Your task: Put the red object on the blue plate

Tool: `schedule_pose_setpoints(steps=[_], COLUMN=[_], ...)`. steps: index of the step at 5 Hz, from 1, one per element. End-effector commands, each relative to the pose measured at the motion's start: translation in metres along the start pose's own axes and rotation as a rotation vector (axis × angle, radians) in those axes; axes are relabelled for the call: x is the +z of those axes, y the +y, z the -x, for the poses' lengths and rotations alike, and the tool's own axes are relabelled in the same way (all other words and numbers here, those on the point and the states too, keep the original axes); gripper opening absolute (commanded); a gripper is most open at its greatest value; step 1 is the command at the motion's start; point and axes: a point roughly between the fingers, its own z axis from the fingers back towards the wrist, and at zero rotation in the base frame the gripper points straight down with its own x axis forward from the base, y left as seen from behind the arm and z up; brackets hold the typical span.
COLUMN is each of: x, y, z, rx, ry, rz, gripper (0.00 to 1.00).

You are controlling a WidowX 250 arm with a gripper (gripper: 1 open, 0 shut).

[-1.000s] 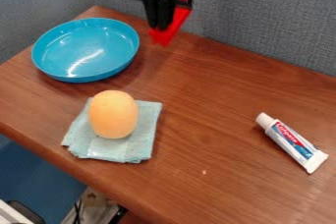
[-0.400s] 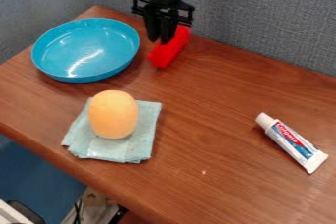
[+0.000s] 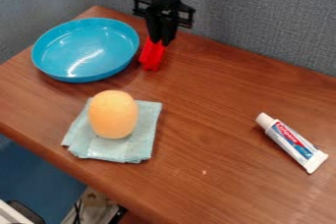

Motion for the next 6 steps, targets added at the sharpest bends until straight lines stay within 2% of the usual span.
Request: schedule_pose_setpoints(steps=[1,3,4,6], x=[0.020,0.001,-0.006,-0.001], y=[0.007,0.014,0.015,0.012], z=[-0.009,-0.011,-0.011,-0.006], rx=[0.008,0.025,0.027,0.019], ry=[-0.065,-0.023,-0.010,-0.012], rz=[-0.018,-0.037,-0.039,-0.016], gripper=[1.00,1.00,0.00,0.00])
